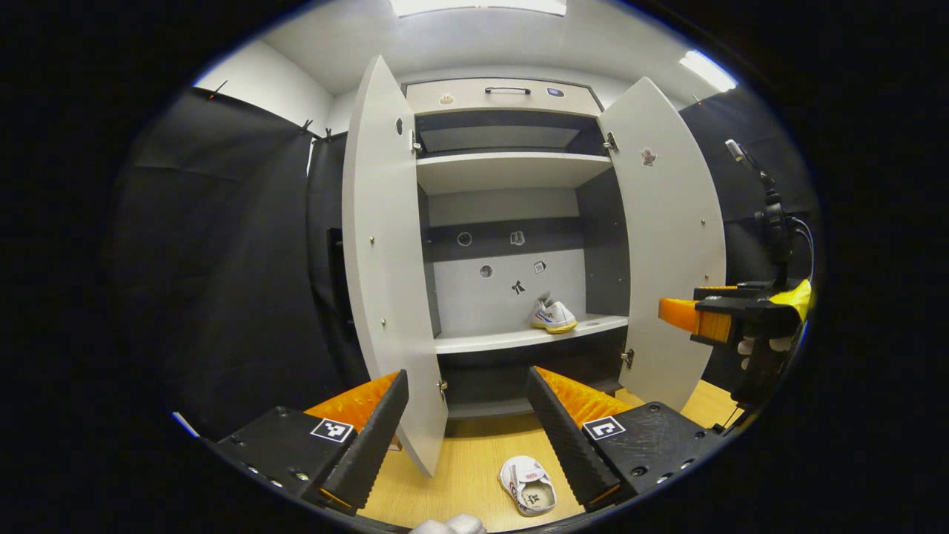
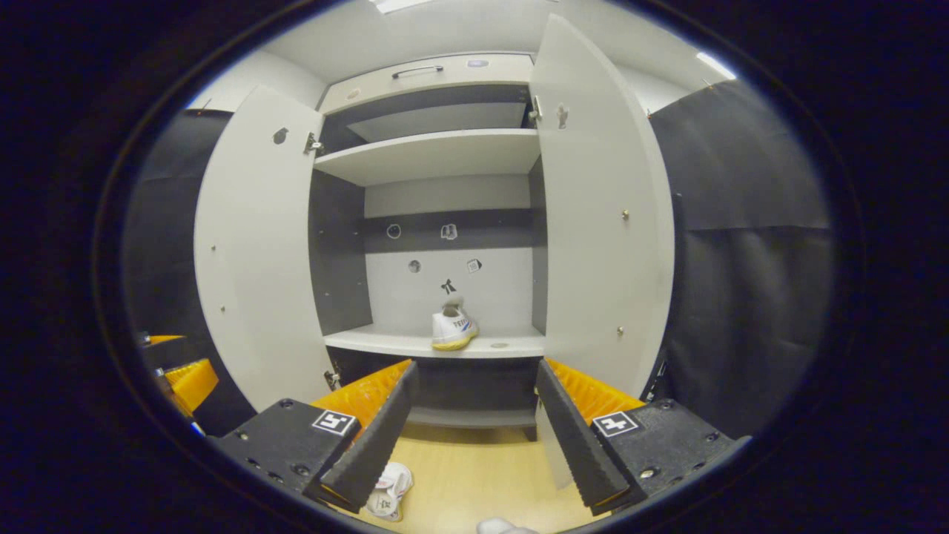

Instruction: Grab one shoe with the right hand and put it into the shoe cabinet, grab the other shoe with the left hand and put it into the shoe cabinet; then close the right door with the right hand and the left door with the left hand.

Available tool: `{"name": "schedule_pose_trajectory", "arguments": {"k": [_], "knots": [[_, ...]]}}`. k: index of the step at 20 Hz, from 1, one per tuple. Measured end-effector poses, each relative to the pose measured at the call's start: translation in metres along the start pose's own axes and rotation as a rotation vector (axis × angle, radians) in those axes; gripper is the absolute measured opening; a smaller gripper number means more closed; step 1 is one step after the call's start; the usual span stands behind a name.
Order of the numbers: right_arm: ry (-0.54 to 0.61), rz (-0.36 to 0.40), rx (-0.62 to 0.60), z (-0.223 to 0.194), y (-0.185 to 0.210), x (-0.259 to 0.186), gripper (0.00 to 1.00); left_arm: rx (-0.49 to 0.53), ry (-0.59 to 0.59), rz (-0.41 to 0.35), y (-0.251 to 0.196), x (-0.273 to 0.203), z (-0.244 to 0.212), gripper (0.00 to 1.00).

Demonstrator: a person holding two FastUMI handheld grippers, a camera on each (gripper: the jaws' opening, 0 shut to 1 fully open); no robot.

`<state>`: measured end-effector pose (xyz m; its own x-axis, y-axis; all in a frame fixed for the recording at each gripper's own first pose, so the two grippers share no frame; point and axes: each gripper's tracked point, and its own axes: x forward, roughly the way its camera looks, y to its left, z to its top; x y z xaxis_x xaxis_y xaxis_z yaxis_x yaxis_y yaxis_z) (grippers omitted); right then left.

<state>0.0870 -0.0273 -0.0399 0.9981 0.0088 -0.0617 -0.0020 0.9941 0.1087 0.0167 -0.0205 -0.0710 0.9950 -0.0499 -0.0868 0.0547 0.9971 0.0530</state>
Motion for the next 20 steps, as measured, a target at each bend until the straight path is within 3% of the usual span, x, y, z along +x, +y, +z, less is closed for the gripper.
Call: {"name": "schedule_pose_trajectory", "arguments": {"k": [5,13,17,20], "knots": [[-0.001,-0.035,-0.036,0.005,-0.015,-0.016,1.00,-0.003,0.131,-0.043,-0.018,0.013,-0.090,0.96],[0.130,-0.055,-0.065,-0.035,-0.030,-0.031,1.00,0.003,0.433,-0.112,-0.065,0.020,-0.287,0.97],[0.202,-0.075,-0.092,-0.053,-0.040,-0.036,1.00,0.044,0.536,-0.144,-0.080,0.033,-0.351,0.97],[0.224,-0.091,-0.074,-0.058,-0.047,-0.037,1.00,0.052,0.557,-0.162,-0.086,0.049,-0.373,0.97]]}}
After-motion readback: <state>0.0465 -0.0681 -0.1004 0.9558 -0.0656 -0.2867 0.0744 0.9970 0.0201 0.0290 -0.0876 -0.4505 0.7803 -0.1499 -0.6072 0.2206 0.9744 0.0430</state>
